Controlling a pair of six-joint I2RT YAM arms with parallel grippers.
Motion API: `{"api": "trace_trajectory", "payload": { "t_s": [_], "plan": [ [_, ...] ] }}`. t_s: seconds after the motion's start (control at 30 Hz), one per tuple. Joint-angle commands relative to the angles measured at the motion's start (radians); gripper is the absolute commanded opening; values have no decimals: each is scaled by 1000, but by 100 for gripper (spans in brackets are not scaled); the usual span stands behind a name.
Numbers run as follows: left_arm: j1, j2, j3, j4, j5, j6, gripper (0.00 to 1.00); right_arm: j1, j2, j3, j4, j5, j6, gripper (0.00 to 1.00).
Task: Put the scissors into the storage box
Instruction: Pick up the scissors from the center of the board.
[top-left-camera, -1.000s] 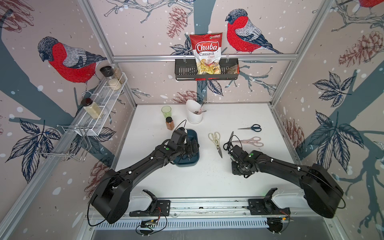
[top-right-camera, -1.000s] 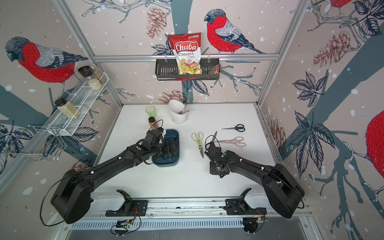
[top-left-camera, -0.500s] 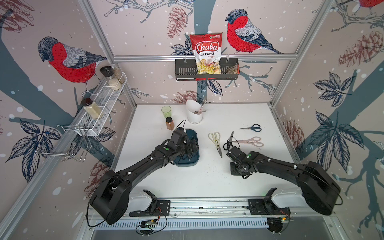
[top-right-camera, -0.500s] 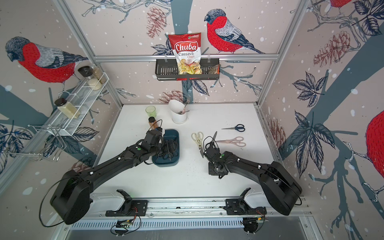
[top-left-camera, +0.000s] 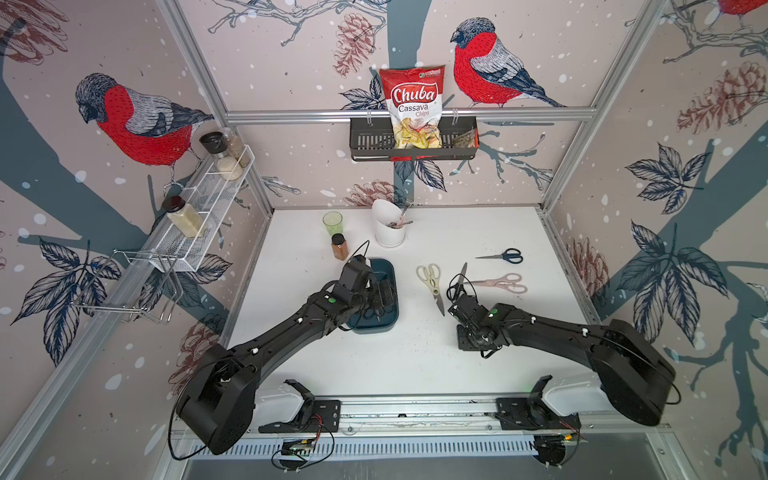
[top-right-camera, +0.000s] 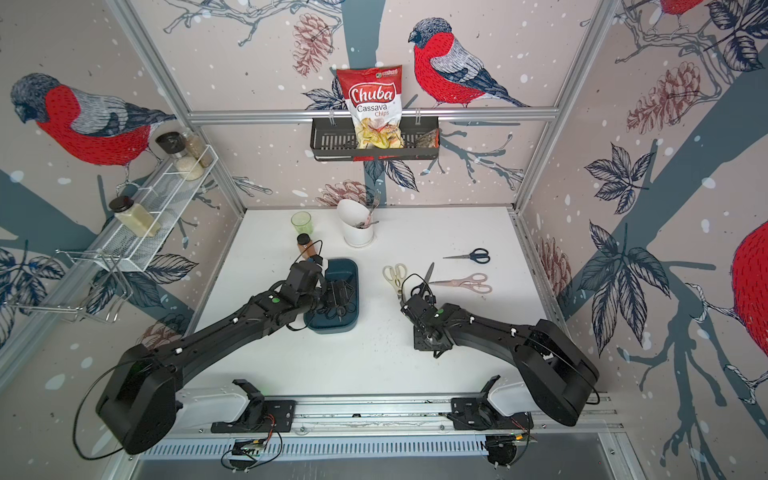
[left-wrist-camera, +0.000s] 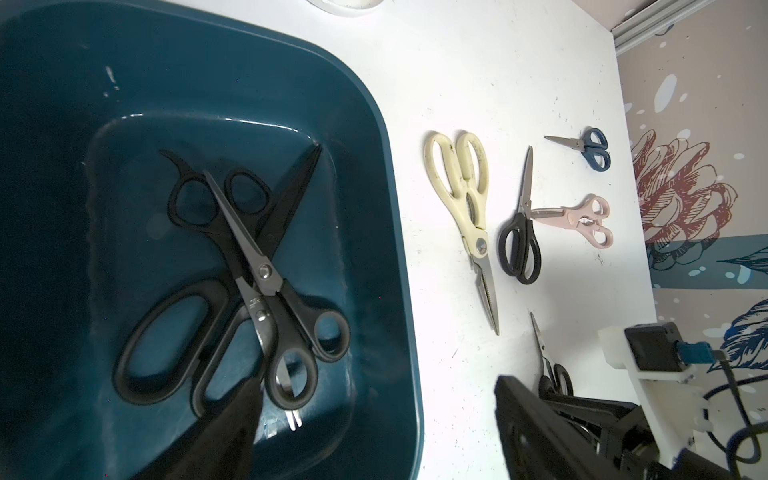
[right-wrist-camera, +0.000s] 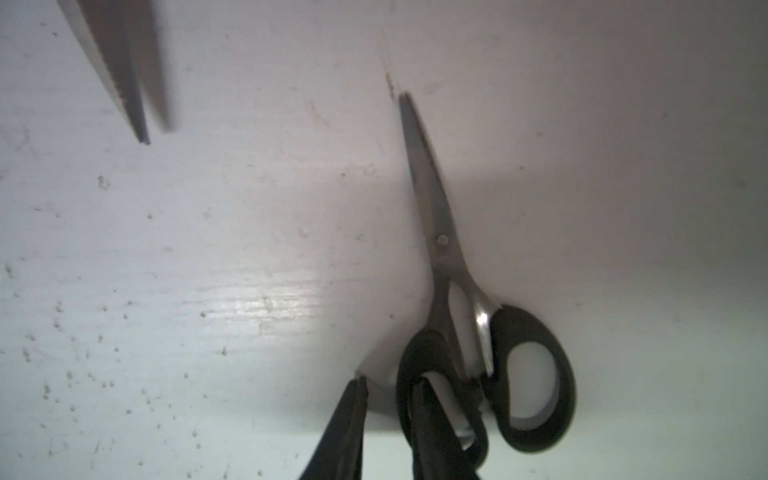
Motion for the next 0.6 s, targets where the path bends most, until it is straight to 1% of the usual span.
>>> {"api": "trace_trajectory", "payload": {
  "t_s": [0.0, 0.27, 0.37, 0.57],
  "plan": [
    [-1, -7, -4, 10, -20, 3, 91, -4, 13, -20, -12, -7, 7, 21],
    [0, -13, -5, 11, -21, 0, 91, -17, 0, -50, 17, -18, 10, 8],
    [-1, -14, -6, 13, -22, -2, 92, -17, -12, -52, 24, -19, 7, 0],
    [-1, -17, -14, 25, -27, -6, 92, -15, -75, -33, 38, -23, 5, 0]
  ]
}}
